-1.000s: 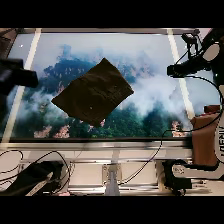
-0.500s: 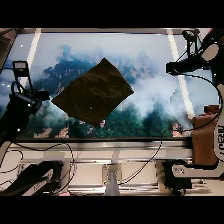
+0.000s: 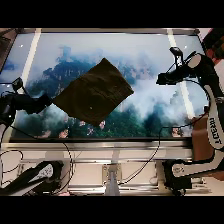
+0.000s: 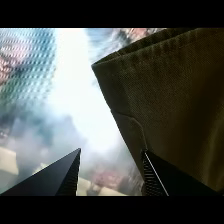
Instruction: Fold the clothes and pants, and hang the long-sleeved shirts on hangers.
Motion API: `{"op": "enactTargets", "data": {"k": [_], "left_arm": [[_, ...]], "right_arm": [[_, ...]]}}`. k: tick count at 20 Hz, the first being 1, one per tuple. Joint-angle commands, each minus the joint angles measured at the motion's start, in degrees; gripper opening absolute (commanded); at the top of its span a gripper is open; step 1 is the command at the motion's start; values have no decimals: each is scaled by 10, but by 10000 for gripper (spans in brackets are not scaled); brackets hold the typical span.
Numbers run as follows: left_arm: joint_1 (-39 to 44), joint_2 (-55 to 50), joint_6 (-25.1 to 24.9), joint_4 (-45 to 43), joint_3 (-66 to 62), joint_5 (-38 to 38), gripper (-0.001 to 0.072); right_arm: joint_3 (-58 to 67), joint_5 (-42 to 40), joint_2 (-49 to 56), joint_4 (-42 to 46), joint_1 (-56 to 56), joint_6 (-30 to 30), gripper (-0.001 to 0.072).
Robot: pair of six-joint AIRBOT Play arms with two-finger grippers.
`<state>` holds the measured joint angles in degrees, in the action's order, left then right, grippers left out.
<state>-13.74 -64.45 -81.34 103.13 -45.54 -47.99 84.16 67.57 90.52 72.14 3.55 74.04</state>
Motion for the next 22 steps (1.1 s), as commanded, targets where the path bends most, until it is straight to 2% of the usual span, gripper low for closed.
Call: {"op": "enactTargets", "data": {"k": [1,5,9,11,17,20,21,22], "left_arm": [[-29,-9,-96,52,0,8,441],[-29,-74,-166,110,0,7,424],[-29,-151,-208,146,-12,14,425],[-27,-160,-208,146,-13,49,424],[13,-164,-207,146,-13,143,422],[47,-164,-207,146,-13,179,421],[57,-164,-207,146,-13,192,421],[65,-164,-206,146,-13,200,419]], "right_arm": [[-26,-17,28,-86,0,-15,414],[-36,-28,65,-204,0,-15,413],[-36,-56,79,-239,0,-11,415],[-36,-74,80,-239,0,7,460],[-36,-86,121,-243,0,80,460],[-36,-83,147,-293,-3,84,460],[-36,-82,155,-304,-8,84,480],[-36,-83,162,-306,-17,85,545]]}}
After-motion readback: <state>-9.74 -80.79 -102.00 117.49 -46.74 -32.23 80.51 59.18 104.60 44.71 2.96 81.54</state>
